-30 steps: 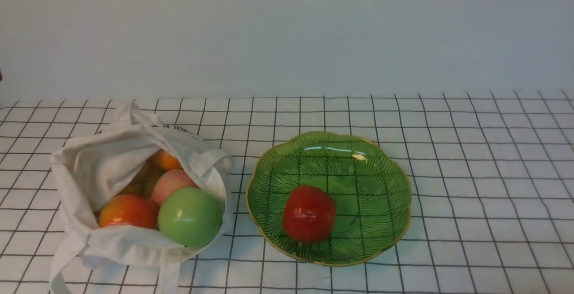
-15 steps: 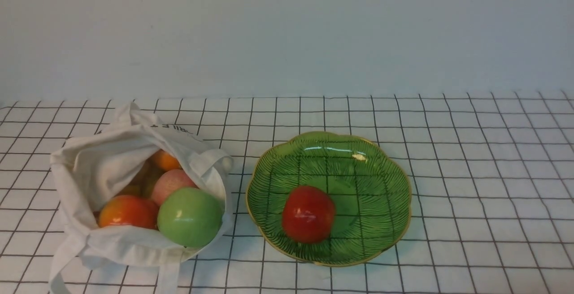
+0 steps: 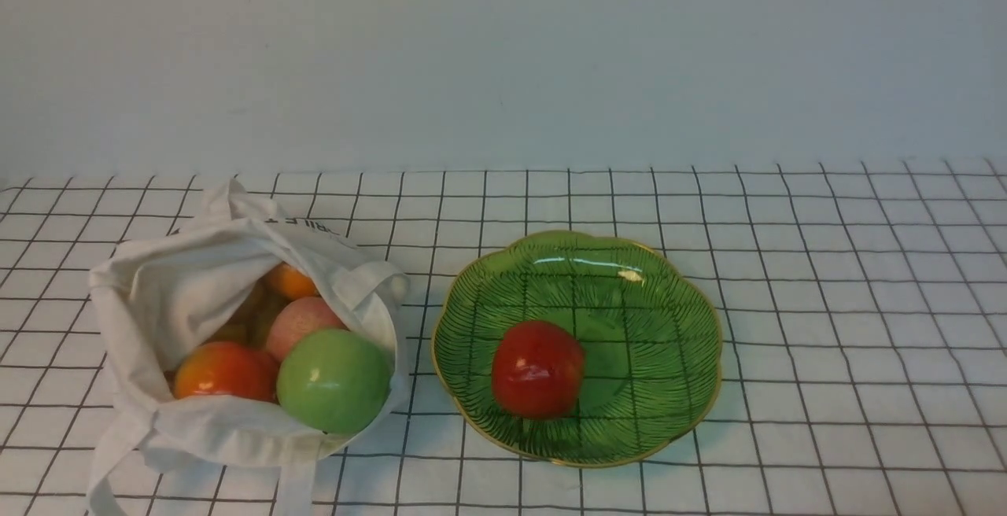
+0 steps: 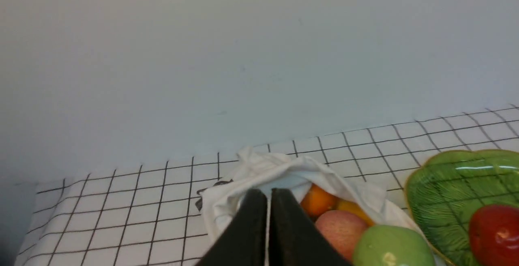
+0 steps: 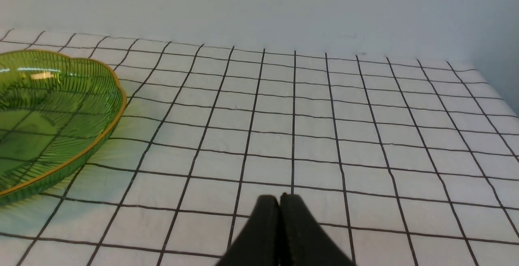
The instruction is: Take the fruit out of the bag on the white checkered tablecloth and place them on the plate.
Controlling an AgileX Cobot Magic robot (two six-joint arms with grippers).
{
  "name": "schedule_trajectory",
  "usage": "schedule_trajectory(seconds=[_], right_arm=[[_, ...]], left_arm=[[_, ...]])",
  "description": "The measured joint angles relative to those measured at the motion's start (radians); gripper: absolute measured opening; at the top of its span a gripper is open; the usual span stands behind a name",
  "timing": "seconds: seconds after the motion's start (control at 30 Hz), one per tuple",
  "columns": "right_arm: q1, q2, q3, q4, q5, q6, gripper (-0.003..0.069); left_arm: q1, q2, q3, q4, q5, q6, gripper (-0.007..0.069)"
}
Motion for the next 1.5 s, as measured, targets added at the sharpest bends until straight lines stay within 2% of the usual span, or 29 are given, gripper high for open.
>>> schedule_trajectory(seconds=[0.03, 0.1, 0.37, 1.5], right_arm=[[0.000, 0.000, 0.000, 0.000, 0.000, 0.000, -0.0014], [0.000, 0.000, 0.000, 0.000, 0.000, 0.000, -0.0014], [0.000, 0.000, 0.000, 0.000, 0.000, 0.000, -0.0014], [0.000, 0.000, 0.000, 0.000, 0.000, 0.000, -0.0014]], left_arm=[[0.022, -0.064, 0.146, 0.008, -0.077, 0.000, -0.0008], [0.039, -0.113, 0.259, 0.010, -0.138, 0.000, -0.0008], [0.052, -0.216, 0.547, 0.010, -0.191, -0.002, -0.0008], [0.052, -0.218, 0.561, 0.010, -0.184, -0.007, -0.0008]])
